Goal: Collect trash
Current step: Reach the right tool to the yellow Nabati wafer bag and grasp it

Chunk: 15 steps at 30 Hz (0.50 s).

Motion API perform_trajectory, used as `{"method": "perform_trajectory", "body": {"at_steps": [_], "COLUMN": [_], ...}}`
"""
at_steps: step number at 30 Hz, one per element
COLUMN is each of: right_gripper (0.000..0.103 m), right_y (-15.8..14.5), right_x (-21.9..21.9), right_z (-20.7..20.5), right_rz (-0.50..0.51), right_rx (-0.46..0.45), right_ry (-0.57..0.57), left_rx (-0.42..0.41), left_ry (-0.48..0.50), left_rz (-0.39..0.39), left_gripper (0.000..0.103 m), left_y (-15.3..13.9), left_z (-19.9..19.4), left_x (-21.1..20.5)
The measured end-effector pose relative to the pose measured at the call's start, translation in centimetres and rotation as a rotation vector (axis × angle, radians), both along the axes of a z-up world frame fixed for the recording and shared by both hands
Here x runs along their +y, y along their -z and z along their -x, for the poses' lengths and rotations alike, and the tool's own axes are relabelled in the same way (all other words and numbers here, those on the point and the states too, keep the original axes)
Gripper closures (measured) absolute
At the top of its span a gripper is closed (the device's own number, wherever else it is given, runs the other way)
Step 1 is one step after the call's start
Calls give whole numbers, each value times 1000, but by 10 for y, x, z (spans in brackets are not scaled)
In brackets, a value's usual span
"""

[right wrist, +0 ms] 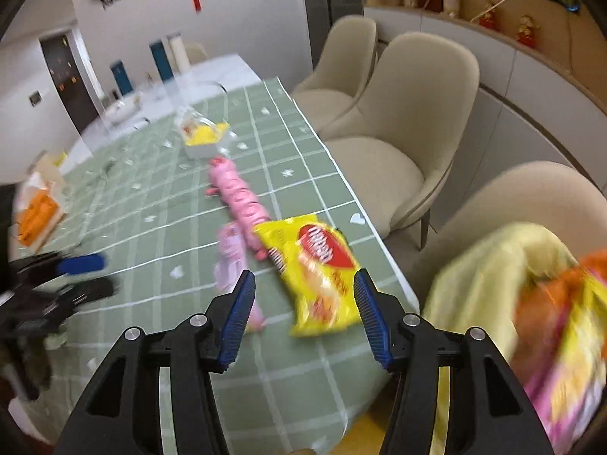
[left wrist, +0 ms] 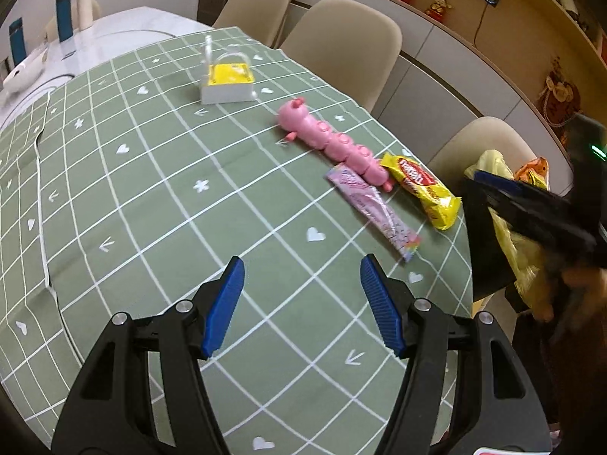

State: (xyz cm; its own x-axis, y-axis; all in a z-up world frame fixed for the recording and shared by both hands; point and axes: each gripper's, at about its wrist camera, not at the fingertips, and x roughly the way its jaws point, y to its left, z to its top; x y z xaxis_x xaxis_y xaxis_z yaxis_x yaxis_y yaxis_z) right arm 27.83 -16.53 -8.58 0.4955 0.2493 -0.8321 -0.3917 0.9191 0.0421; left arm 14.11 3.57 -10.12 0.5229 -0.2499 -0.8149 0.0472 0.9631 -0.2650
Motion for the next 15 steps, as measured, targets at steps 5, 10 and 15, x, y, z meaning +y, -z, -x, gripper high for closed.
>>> {"method": "perform_trajectory", "body": {"at_steps": [5, 10, 15], "right_gripper": [52, 52, 53], "right_y": [28, 50, 51], "right_x": [9, 3, 3], "right_z": [-40, -44, -11], "right_rz": [63, 38, -51], "right_rx": [27, 107, 133], "right_ry": [52, 76, 40], "left_rx": [14, 37, 44], "left_ry": [-43, -66, -53], "left_rz": [25, 45, 52], "left_gripper": [42, 43, 42], "left_y": [9, 17, 18], "left_z": [4, 3, -3], "left_x": [19, 28, 23]}}
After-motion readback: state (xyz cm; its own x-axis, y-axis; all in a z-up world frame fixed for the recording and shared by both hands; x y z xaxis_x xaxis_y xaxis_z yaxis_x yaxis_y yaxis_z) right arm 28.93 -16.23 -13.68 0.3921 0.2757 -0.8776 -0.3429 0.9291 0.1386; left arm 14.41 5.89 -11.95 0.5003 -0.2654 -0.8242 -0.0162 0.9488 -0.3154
